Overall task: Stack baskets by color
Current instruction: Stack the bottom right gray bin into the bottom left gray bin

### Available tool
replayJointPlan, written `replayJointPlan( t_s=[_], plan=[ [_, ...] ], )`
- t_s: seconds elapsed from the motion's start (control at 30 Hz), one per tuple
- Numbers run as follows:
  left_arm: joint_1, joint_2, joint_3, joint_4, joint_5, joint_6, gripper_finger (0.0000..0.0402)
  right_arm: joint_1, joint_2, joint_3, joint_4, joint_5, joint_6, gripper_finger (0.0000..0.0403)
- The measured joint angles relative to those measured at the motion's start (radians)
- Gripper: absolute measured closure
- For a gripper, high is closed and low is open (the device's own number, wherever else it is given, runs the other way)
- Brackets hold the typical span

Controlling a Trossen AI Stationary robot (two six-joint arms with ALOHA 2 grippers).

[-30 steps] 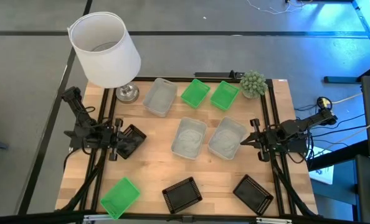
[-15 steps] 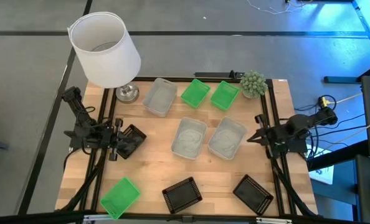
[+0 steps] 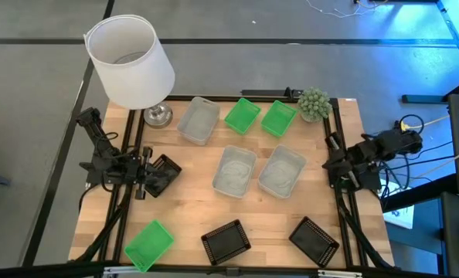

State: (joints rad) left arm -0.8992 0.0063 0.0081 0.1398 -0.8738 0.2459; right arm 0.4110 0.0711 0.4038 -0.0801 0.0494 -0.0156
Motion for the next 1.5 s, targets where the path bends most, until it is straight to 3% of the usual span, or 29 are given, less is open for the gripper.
replayJointPlan(
  t_s=[0.27,0.47,0.7,0.83,1.07,1.33,1.5],
  plan=[
    [0.000,0.000,0.000,0.000,0.000,0.000,0.0401,0.000,0.190,0.223,-0.293,0.016,0.016,0.0403],
    [0.000,0.000,0.000,0.000,0.000,0.000,0.0401,0.000,0.391,0.375,-0.535,0.111,0.037,0.0403],
    [0.000,0.000,0.000,0.000,0.000,0.000,0.0401,0.000,0.592,0.571,-0.899,0.109,0.028,0.0400],
    [0.000,0.000,0.000,0.000,0.000,0.000,0.0401,0.000,0.676,0.656,-1.016,0.109,0.011,0.0386],
    [0.000,0.000,0.000,0.000,0.000,0.000,0.0401,-0.001,0.808,0.759,-1.105,0.109,0.033,0.0330],
    [0.000,0.000,0.000,0.000,0.000,0.000,0.0401,-0.002,0.934,0.752,-1.110,0.107,0.085,0.0232],
    [0.000,0.000,0.000,0.000,0.000,0.000,0.0401,-0.002,1.016,0.751,-1.110,0.059,0.145,0.0199]
  ],
)
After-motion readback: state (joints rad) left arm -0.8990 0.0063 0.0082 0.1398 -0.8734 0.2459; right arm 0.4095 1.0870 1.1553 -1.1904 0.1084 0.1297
